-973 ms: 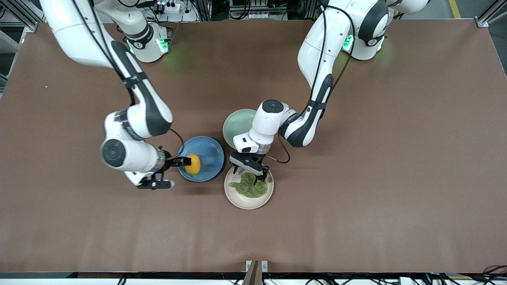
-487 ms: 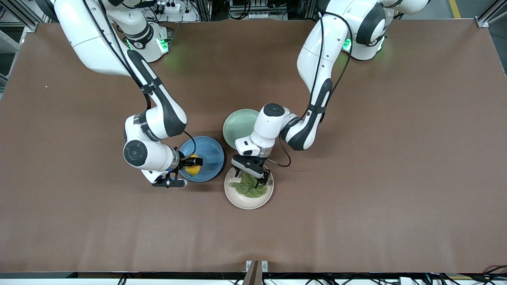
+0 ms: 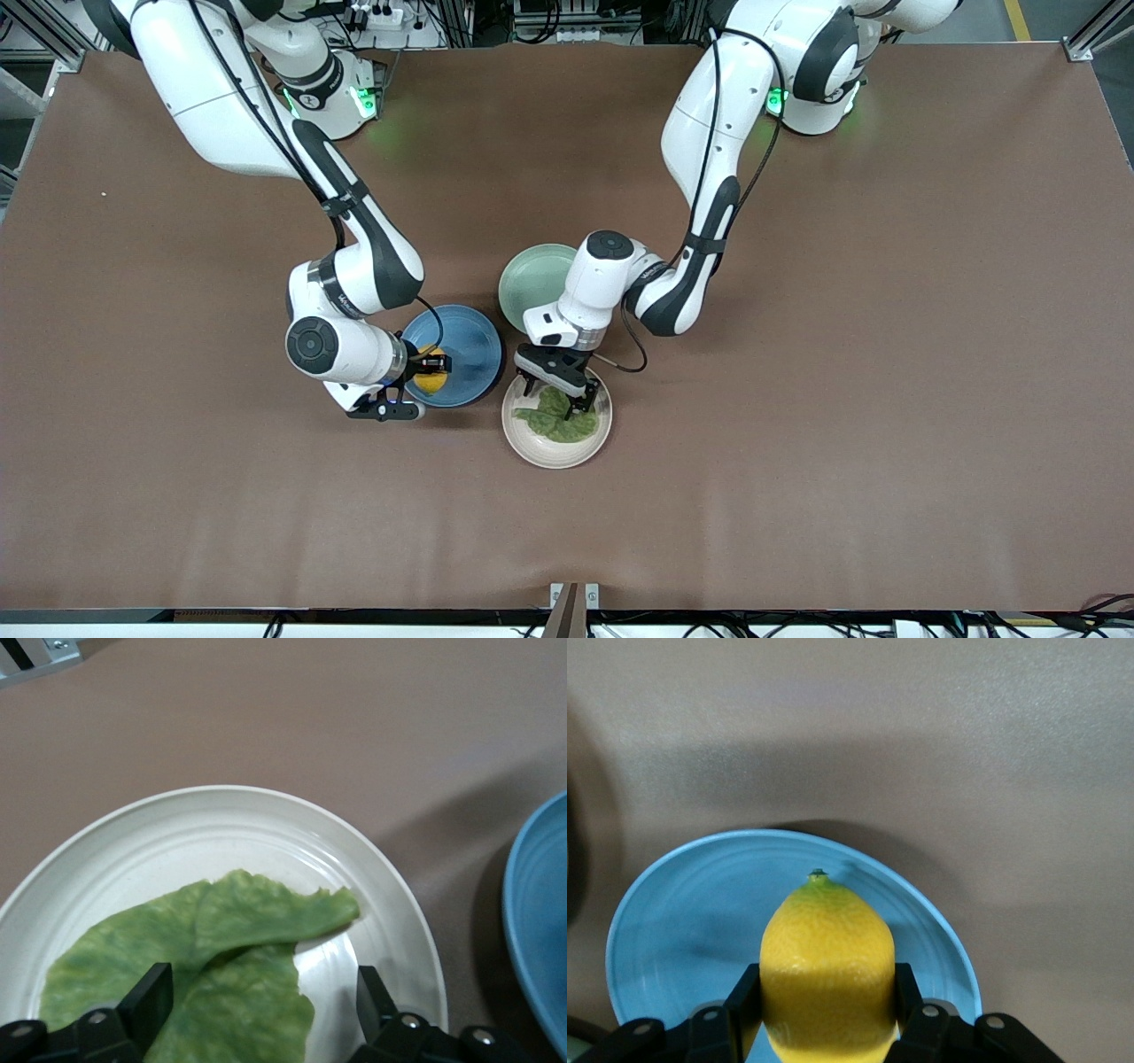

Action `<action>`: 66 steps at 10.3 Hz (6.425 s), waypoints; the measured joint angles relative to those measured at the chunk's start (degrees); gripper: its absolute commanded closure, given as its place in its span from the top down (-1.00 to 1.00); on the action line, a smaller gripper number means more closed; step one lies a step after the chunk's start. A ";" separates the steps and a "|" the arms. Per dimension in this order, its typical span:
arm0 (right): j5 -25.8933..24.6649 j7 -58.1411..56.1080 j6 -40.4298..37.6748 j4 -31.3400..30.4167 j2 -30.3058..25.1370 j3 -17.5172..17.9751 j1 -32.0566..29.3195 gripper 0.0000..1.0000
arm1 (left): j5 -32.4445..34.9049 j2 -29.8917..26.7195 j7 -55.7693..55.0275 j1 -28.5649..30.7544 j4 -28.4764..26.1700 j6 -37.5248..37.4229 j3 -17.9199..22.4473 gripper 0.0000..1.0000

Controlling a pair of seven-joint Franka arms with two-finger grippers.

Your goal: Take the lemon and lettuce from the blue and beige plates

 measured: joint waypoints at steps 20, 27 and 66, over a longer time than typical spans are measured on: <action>-6.45 -25.12 -24.76 3.64 -5.92 -7.27 -15.79 1.00 | 0.13 -30.28 0.01 2.51 -17.32 -31.51 1.18 -1.00; -1.85 -18.35 -46.30 24.24 -19.45 -6.58 -15.49 1.00 | -0.03 -44.18 19.94 24.39 -21.03 -60.54 1.21 -1.00; -4.89 -5.00 -48.40 9.43 -36.36 -5.76 -14.42 1.00 | -4.45 -61.87 20.52 49.86 -9.01 -89.59 -16.20 1.00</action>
